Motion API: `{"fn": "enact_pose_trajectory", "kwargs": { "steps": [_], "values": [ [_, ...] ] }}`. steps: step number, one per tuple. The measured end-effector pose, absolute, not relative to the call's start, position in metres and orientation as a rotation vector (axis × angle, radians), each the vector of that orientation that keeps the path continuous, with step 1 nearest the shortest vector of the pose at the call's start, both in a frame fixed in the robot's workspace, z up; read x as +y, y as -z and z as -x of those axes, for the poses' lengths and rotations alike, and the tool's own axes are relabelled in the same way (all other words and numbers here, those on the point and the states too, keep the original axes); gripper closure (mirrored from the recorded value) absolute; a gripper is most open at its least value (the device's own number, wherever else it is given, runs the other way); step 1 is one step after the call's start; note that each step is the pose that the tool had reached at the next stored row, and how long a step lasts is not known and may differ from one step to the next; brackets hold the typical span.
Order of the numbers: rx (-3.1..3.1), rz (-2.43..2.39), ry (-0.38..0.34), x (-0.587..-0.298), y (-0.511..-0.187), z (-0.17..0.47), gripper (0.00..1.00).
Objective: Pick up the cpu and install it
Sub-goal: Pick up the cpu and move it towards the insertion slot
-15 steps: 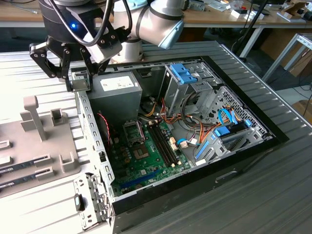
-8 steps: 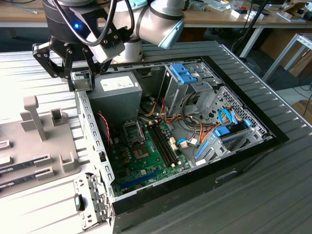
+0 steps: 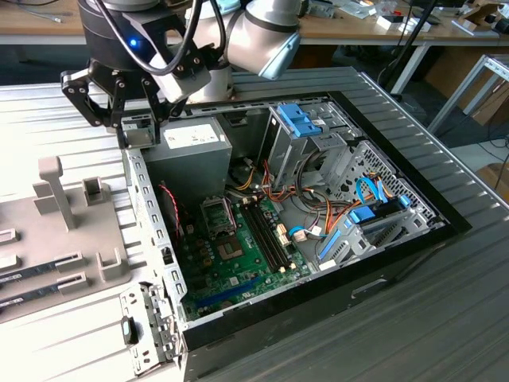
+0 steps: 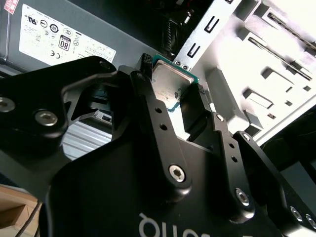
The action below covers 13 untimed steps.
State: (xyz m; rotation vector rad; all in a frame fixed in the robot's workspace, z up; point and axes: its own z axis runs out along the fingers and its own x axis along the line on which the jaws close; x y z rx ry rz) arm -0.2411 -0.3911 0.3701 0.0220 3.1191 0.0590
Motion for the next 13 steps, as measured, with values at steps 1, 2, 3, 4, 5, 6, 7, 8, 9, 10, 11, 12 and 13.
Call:
{"fn": "enact_pose_trajectory", "kwargs": {
  "steps": [1, 2, 3, 4, 5, 6, 7, 8, 9, 10, 11, 12, 13],
  "values": [
    [3.119, -0.022, -0.059, -0.3911, -0.3700, 0.2398, 0.53],
    [3.119, -0.022, -0.059, -0.3911, -0.3700, 0.2390, 0.53],
    [3.119, -0.022, -0.059, -0.3911, -0.3699, 0.2384, 0.53],
    [3.119, -0.022, -0.059, -0.3911, -0.3699, 0.2378, 0.53],
    [3.119, -0.022, -0.059, -0.3911, -0.3698, 0.2372, 0.53],
    [3.119, -0.022, -0.059, -0.3911, -0.3698, 0.2368, 0.53],
    [3.119, -0.022, -0.059, -0.3911, -0.3697, 0.2361, 0.53],
    [3.119, -0.022, -0.059, -0.3911, -0.3696, 0.2352, 0.53],
    [3.119, -0.022, -0.059, -0.3911, -0.3696, 0.2346, 0.53],
    [3.119, -0.022, -0.059, -0.3911, -0.3695, 0.2340, 0.53],
    [3.119, -0.022, -0.059, -0.3911, -0.3695, 0.2334, 0.53],
    [3.119, -0.022, -0.059, -0.3911, -0.3694, 0.2326, 0.53],
    [3.119, -0.022, -0.059, -0.3911, -0.3693, 0.2317, 0.53]
  ]
}}
